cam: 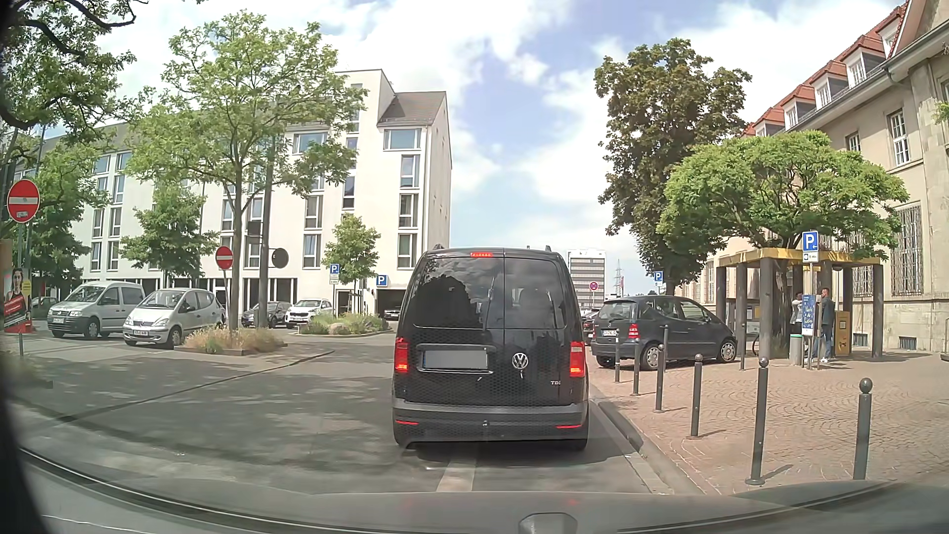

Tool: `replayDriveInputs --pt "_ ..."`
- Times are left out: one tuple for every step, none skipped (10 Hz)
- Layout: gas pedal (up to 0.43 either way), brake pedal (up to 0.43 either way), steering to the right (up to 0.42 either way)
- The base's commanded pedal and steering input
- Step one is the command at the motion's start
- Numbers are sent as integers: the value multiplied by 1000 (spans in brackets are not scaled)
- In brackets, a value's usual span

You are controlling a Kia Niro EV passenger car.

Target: Follow the waypoints while adhering to traffic rules and regulations

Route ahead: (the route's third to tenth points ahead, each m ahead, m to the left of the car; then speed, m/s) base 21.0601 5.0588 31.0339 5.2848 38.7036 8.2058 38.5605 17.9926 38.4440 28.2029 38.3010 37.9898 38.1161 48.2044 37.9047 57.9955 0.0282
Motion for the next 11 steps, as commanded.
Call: replayDriveInputs --pt "0 220 -54" --pt "0 213 -54" --pt "0 220 -54" --pt "0 220 -54" --pt "0 220 -54" --pt "0 220 -54" --pt "0 220 -54" --pt "0 213 -54" --pt "0 220 -54" --pt "0 220 -54" --pt "0 213 -54"
